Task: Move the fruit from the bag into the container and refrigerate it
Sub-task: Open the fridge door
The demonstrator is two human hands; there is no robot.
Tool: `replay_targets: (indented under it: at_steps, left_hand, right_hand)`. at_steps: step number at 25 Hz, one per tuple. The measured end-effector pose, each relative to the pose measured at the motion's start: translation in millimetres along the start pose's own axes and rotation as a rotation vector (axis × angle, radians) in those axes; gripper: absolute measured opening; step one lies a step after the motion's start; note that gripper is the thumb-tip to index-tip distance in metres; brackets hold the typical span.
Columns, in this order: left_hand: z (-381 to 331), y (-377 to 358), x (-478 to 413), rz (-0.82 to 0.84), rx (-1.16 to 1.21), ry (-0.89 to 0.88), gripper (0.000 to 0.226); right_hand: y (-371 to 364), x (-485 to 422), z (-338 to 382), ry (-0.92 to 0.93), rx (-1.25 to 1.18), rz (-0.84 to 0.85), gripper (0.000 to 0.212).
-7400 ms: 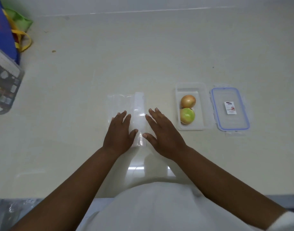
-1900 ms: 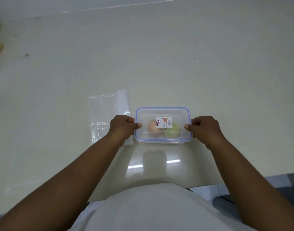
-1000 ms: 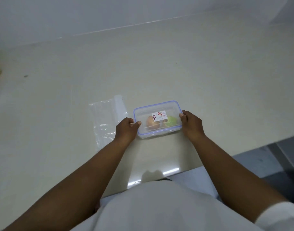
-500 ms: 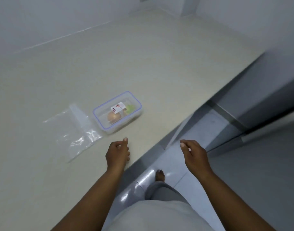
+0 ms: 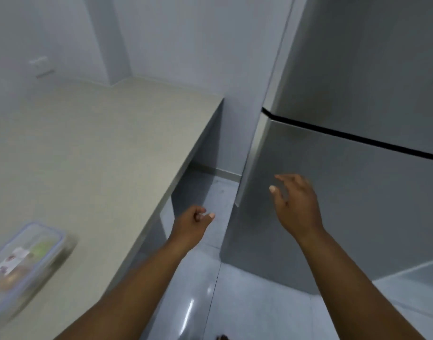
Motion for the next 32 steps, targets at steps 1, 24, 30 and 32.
replay_targets:
  at_steps: [1,24,30,32]
  left_hand:
    - [-27,-18,-13,0.013,-0.04,-0.042,0.027]
    - [-171,-101,-133,0.016,-0.192,-0.356,0.057]
    - [-121,-83,-67,-0.009,-0.243,-0.491,0.056]
    - [-101,-79,-33,-0.002,-0.266,-0.546,0.056]
  right_hand:
    - [16,-20,-8,0.028,0.049,-0.048,0.031]
    - [34,-102,-30,0.089,0.471,0.01,0.06]
    - [48,-42,0,0.032,0.467,-0.086,0.061]
    - [59,-16,16,-0.003,0.466,-0.106,0.064]
Point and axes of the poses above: each hand's wrist, its own x-axis away from the middle knuckle, its own y-axis out of the back of the hand, z = x × y, the point moved 2 cm from there along -x, towards the middle knuckle, and after that the axes turned 3 degrees about y, right-handed, at the moved point
